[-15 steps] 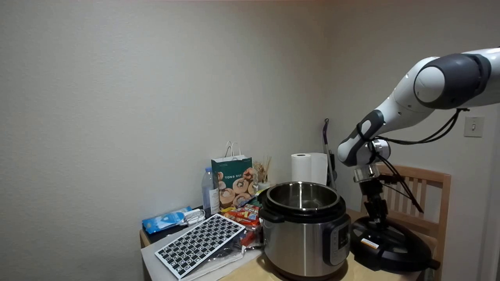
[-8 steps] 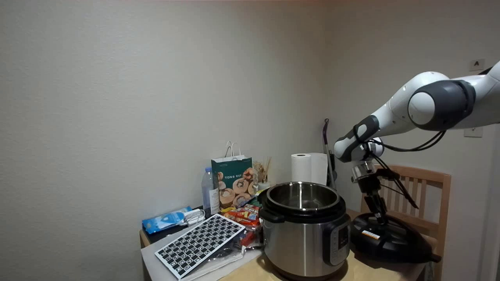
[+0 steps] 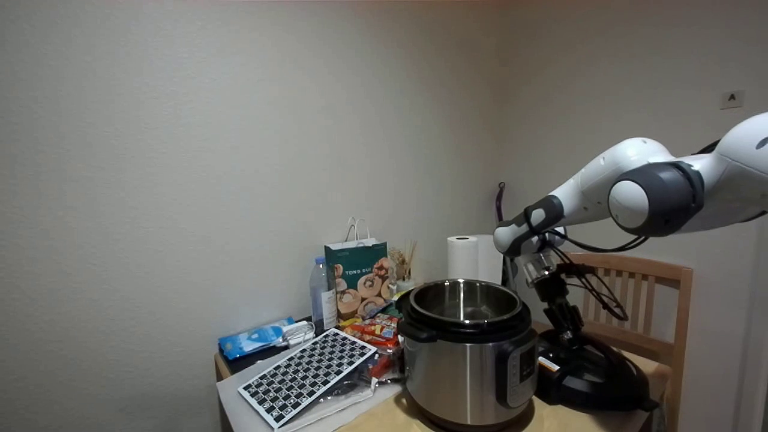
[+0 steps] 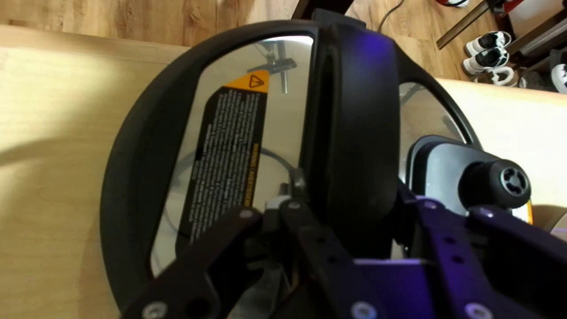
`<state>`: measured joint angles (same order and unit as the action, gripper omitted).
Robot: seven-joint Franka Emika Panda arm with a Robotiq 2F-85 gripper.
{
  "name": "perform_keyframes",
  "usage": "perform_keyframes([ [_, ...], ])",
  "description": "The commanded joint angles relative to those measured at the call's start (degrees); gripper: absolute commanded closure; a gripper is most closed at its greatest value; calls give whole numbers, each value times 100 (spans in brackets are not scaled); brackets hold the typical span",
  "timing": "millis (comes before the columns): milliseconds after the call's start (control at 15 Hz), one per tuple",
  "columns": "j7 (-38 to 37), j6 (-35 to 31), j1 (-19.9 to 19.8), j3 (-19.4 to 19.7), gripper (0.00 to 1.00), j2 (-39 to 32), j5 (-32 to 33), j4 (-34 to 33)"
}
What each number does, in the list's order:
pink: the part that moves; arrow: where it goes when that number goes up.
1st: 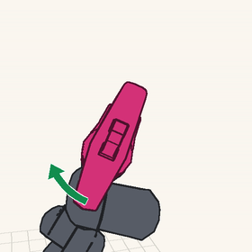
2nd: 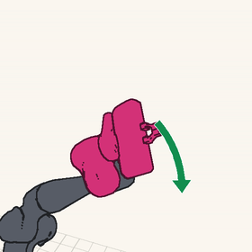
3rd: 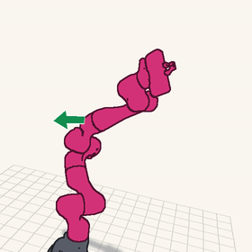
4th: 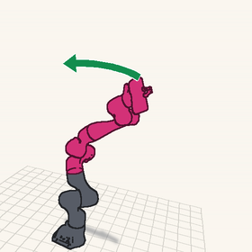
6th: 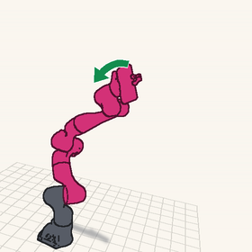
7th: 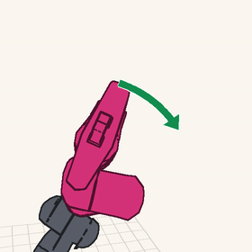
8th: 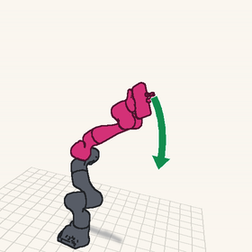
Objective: Put the lid on the pressure cooker
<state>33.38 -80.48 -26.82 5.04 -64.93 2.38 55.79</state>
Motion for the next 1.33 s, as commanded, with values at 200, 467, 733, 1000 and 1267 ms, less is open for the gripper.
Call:
perform_keyframes([
  [200, -34, 249, 47, 4, 28, -63, -7, -111],
  [467, 69, 1167, -154, -194, 10, -171, -262, -436],
  [733, 24, 2136, -392, -325, 0, -355, -643, -863],
  [1000, -80, 2865, -702, -493, 0, -692, -1173, -1384],
  [1267, -178, 2323, -594, -352, 0, -543, -1056, -1110],
])
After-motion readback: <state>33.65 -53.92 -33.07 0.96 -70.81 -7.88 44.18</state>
